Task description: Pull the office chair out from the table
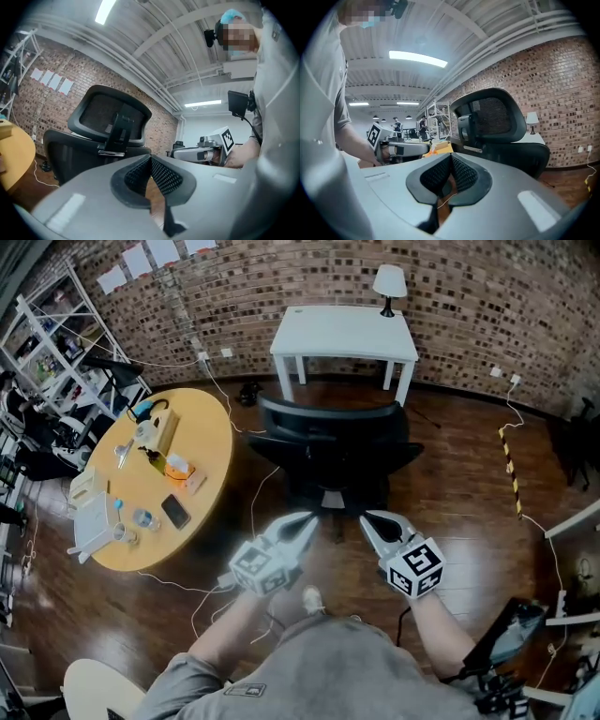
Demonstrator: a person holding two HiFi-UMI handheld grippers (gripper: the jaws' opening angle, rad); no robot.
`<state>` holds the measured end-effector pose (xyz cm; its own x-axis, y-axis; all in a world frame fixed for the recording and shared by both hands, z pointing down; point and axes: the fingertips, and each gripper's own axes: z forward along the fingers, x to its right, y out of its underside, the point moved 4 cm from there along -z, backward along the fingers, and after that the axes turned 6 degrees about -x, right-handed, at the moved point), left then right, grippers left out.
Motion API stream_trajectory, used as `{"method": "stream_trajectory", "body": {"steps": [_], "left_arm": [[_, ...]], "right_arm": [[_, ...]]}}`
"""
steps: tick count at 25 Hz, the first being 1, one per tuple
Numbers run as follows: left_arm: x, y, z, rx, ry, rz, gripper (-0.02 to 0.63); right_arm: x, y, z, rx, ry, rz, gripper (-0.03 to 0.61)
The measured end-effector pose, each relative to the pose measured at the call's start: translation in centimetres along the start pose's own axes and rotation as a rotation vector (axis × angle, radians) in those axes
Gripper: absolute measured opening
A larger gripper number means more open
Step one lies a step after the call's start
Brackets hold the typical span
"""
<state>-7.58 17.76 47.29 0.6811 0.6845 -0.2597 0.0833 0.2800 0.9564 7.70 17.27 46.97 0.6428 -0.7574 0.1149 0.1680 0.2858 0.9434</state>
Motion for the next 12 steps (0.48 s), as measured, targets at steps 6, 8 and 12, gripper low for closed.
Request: {"method": "stream_trajectory", "body": {"steps": [6,8,12], "left_arm": [[3.8,0.4,0.1,0.017,0.009,0.021,0.002],[4.1,0.1,0.0,0.034,0.014,0.028,0.002],[4.2,-0.9,0.4,0.060,0.055,0.026,0.002]], "right_arm": [[-1.9,0.2,-1.8,0.027,-0.050,-0.031,0.012],[-2.3,0.0,-1.6,0.033,-0.064,-0.048,0.012],[-3.0,-0.5,-0.9,0.036,-0.055,-0.062,0.013]]}}
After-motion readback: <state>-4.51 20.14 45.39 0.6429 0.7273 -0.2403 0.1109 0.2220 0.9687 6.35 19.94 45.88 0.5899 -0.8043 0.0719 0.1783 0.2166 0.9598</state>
